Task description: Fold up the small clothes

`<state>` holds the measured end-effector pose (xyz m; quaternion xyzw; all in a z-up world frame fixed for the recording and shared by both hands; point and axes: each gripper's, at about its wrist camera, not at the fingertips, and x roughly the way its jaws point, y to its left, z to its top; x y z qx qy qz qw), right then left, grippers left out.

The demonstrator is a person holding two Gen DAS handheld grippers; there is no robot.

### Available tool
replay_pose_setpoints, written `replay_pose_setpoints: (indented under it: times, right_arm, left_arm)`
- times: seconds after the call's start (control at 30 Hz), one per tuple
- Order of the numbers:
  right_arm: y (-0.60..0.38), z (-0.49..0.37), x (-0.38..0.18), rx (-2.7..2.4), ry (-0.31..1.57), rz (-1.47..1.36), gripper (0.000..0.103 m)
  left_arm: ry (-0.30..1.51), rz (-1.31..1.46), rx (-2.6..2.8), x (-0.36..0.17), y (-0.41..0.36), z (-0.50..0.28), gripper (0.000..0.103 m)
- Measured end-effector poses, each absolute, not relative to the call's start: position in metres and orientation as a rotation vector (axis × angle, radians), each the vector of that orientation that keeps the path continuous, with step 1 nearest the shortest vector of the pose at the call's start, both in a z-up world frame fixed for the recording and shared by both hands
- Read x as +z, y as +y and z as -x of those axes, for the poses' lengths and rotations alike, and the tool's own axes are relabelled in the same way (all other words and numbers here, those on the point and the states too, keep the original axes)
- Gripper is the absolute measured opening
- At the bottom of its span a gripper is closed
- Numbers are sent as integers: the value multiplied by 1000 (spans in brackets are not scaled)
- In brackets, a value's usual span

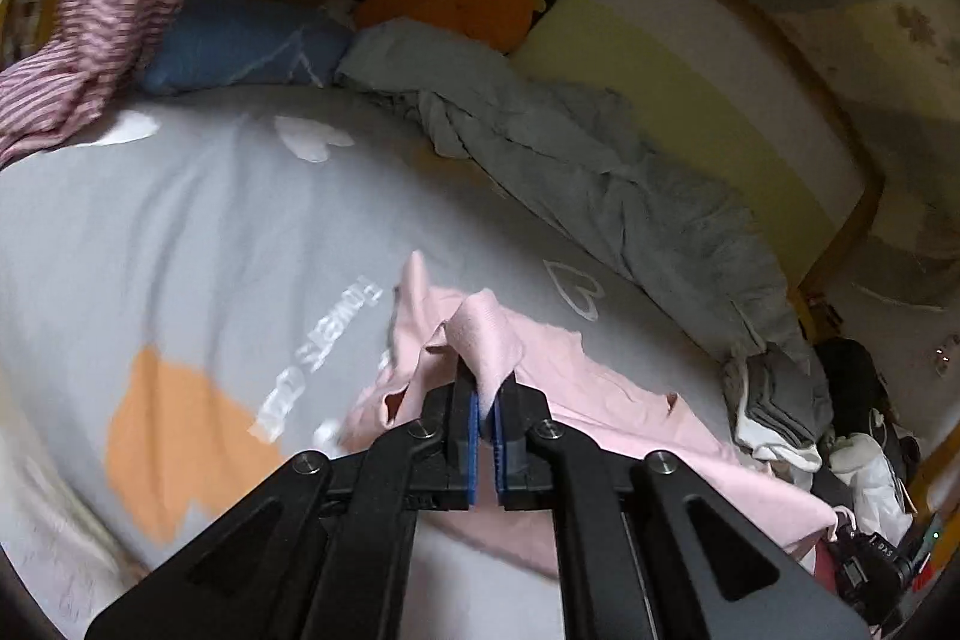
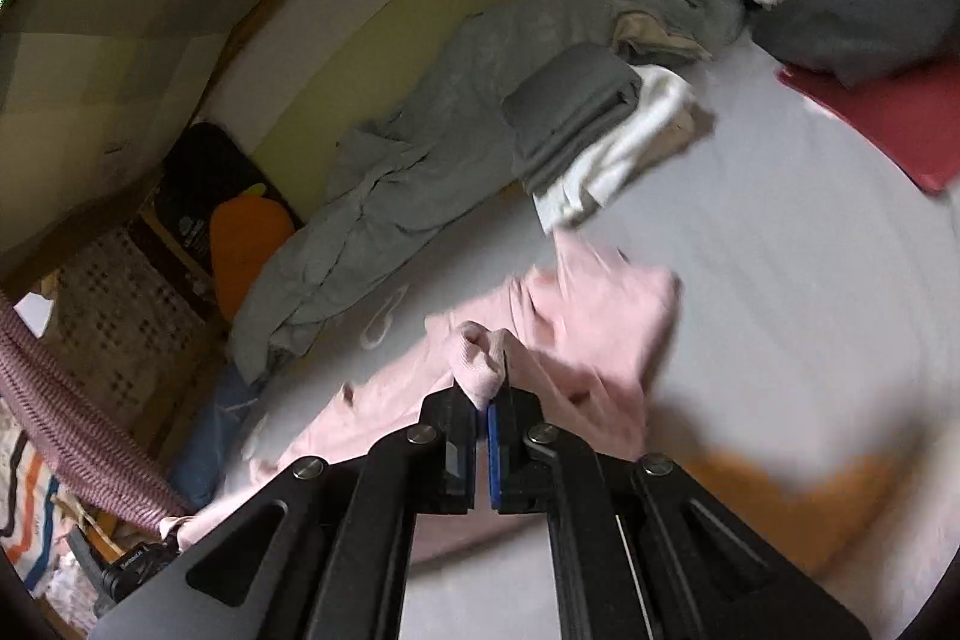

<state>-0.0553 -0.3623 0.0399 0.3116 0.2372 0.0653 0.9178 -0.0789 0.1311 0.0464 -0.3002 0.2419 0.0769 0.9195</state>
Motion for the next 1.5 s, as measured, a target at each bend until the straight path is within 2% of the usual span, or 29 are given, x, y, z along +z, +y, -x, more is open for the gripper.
replay_pose_setpoints:
  times: [0.2,0.4,0.57,0.8,0.83,0.9,0.93,0.97,1.0,1.03,1.07,1.13,1.2,1.3,1.5]
  right_arm:
    - [-349,-37,45,126,602,-501,2]
    - [-338,-98,34,118,670,-441,2]
    - [-329,-131,15,89,729,-420,2]
    - [-333,-153,-6,73,759,-457,2]
    - [-333,-156,-8,77,767,-463,2]
    - [-337,-158,-9,71,782,-482,11]
    - [-340,-155,-7,62,763,-492,15]
    - [-342,-151,-4,51,735,-492,29]
    - [-344,-142,3,28,680,-476,48]
    - [-345,-133,11,7,622,-452,55]
    - [-345,-125,19,-1,579,-427,57]
    - [-337,-110,37,22,511,-347,57]
    - [-319,-103,51,112,488,-250,57]
    - [-271,-107,50,305,590,-105,57]
    - [-214,-100,-7,308,692,10,57]
  left_arm:
    - [586,546,178,56,132,3,3]
    - [652,428,206,41,134,-53,3]
    - [725,337,208,23,127,-89,4]
    - [734,353,177,1,133,-106,7]
    - [727,351,175,2,134,-107,10]
    - [675,338,193,11,136,-98,30]
    - [625,333,210,18,136,-91,50]
    - [556,321,225,28,136,-79,67]
    - [499,301,232,38,135,-68,71]
    - [458,273,223,49,132,-59,74]
    - [442,241,195,58,127,-52,74]
    - [462,176,108,69,111,-46,74]
    - [571,78,-8,67,84,-56,74]
    - [692,14,-99,47,50,-70,74]
    - [708,-13,-49,-10,23,-70,74]
